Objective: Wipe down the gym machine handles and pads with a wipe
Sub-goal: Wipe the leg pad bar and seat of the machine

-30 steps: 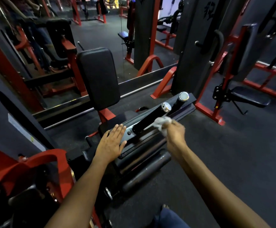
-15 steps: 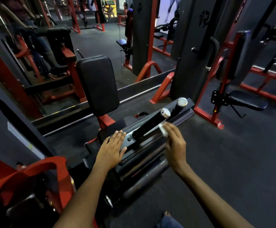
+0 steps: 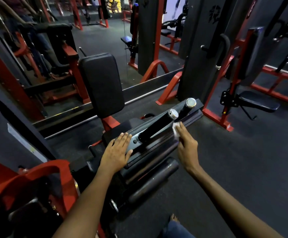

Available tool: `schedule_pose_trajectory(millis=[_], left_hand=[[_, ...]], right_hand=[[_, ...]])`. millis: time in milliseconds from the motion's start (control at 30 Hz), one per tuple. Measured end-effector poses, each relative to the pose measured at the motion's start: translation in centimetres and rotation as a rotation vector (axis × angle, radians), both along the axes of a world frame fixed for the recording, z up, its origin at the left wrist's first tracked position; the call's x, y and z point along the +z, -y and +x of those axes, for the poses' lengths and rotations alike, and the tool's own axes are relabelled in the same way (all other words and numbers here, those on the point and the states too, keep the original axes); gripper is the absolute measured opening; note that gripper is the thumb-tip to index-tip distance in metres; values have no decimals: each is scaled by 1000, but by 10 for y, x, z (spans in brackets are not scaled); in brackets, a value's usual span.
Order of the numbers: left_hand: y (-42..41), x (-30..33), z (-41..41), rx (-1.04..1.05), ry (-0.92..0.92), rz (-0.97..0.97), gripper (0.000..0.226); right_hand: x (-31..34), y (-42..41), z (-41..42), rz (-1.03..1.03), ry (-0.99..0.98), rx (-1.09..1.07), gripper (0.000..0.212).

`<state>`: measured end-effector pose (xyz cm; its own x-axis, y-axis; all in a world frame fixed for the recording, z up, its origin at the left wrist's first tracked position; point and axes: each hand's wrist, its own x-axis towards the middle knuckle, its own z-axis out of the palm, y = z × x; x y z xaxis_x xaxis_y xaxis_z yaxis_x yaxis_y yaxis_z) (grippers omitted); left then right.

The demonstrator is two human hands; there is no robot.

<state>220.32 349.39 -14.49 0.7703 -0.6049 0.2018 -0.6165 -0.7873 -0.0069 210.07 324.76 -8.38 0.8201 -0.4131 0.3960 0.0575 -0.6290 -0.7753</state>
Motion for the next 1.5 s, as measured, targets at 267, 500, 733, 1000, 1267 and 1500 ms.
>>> schedule_pose_trajectory(millis=[267,500,733,1000,1267,1500], left_hand=[[0,-2,0,-7,5,-7,62],[1,-3,2,-10,19,-15,62],[1,-2,1,-4,36,1,62],[2,-2,0,-1,29,0,62],[1,2,-4,9,31,-16,61],[2,3,-4,5,31,-11,61]], right_hand=[[55,-44,51,819,128,-351,46],[-9,-92,82,969,-77,-447,34],[-33,-95,71,647,-312,-317,44],[19,-71,26,1105,-273,-8,28],[-4,9,43,-975,146,48,58],[-26,-40,50,-1308,-190,409,50]])
